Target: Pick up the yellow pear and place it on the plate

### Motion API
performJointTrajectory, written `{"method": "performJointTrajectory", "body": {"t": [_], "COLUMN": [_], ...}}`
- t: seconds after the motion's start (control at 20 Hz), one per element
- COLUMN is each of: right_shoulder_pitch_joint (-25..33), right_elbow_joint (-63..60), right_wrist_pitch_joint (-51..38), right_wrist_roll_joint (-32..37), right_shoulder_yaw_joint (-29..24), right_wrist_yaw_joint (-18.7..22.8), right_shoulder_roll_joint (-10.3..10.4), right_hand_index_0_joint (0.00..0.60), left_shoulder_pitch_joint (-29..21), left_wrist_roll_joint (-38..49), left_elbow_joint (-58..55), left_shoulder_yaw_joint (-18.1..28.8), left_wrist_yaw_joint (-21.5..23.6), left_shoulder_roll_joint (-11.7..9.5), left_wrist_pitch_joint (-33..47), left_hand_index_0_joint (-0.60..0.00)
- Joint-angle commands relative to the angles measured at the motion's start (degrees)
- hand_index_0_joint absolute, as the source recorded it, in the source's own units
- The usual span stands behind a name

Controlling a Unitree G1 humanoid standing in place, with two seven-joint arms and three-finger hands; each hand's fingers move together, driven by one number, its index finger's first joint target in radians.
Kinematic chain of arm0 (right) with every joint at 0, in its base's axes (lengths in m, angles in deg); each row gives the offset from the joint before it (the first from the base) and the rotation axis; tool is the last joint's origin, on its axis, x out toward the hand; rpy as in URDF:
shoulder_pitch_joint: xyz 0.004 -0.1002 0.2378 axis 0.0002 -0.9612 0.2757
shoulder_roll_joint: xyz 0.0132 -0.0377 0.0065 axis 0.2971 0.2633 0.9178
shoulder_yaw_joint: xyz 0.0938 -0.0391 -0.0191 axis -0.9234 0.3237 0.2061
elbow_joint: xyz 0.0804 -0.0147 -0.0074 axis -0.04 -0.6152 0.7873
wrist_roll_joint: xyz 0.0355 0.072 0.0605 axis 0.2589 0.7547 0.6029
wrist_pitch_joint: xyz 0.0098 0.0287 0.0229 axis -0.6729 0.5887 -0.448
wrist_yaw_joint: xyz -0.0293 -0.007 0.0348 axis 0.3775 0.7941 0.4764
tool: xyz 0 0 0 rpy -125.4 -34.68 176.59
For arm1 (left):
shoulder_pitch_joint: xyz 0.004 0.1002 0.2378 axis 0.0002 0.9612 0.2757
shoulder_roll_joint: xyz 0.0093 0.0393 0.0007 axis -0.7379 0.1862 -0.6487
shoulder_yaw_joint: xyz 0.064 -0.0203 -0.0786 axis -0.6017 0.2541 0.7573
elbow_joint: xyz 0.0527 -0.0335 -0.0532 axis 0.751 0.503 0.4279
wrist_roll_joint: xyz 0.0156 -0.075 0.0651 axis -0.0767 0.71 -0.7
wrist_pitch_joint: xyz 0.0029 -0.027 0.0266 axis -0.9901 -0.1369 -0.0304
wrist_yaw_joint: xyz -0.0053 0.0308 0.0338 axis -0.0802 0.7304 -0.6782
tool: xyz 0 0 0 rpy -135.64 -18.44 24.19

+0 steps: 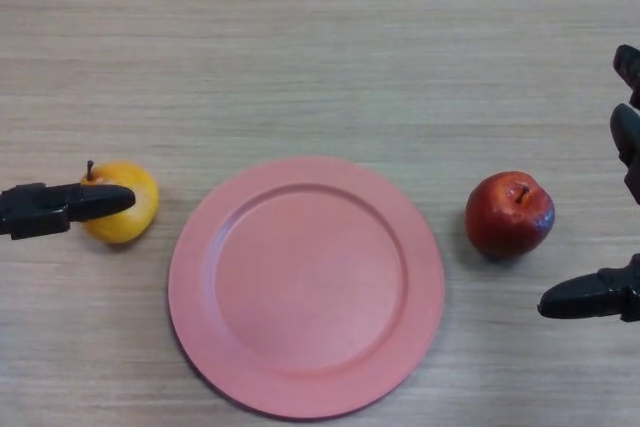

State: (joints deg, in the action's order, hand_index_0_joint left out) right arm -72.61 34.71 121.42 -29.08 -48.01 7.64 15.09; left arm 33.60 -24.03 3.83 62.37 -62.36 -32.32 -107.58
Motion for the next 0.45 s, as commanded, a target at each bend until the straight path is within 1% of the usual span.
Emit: {"method": "performJointTrajectory", "body": {"t": [0.05,0.1,0.2,0.25,0.3,0.45], "right_shoulder_pitch_joint": [1.6,2.0,2.3,2.6,2.6,2.9], "right_elbow_joint": [2.6,2.9,2.5,2.6,3.0,3.5], "right_wrist_pitch_joint": [-6.6,-6.1,-6.9,-6.5,-6.2,-6.7], "right_wrist_roll_joint": [0.8,1.0,0.5,0.8,0.6,0.0], "right_shoulder_yaw_joint": [-1.4,-1.6,-1.7,-2.0,-1.9,-1.6], "right_wrist_yaw_joint": [0.1,0.1,-0.3,-0.2,-0.1,0.3], "right_shoulder_roll_joint": [-1.7,-1.9,-2.2,-2.2,-2.4,-2.2], "right_hand_index_0_joint": [0.0,0.0,0.0,0.0,0.0,0.0], "left_shoulder_pitch_joint": [-1.6,-1.6,-1.6,-1.3,-1.4,-1.6], "left_wrist_roll_joint": [-3.8,-5.7,-6.6,-5.5,-4.5,-3.7], "left_elbow_joint": [-5.3,-5.8,-6.4,-6.8,-7.3,-8.2], "left_shoulder_yaw_joint": [5.7,5.4,5.0,5.2,5.2,5.1], "left_wrist_yaw_joint": [-0.6,-0.6,-2.9,-3.5,-3.8,-4.6], "left_shoulder_roll_joint": [-3.0,-3.2,-3.0,-2.3,-2.1,-2.5], "left_wrist_pitch_joint": [5.8,6.2,6.9,8.2,8.9,9.1], "left_hand_index_0_joint": [0.0,0.0,0.0,0.0,0.0,0.0]}}
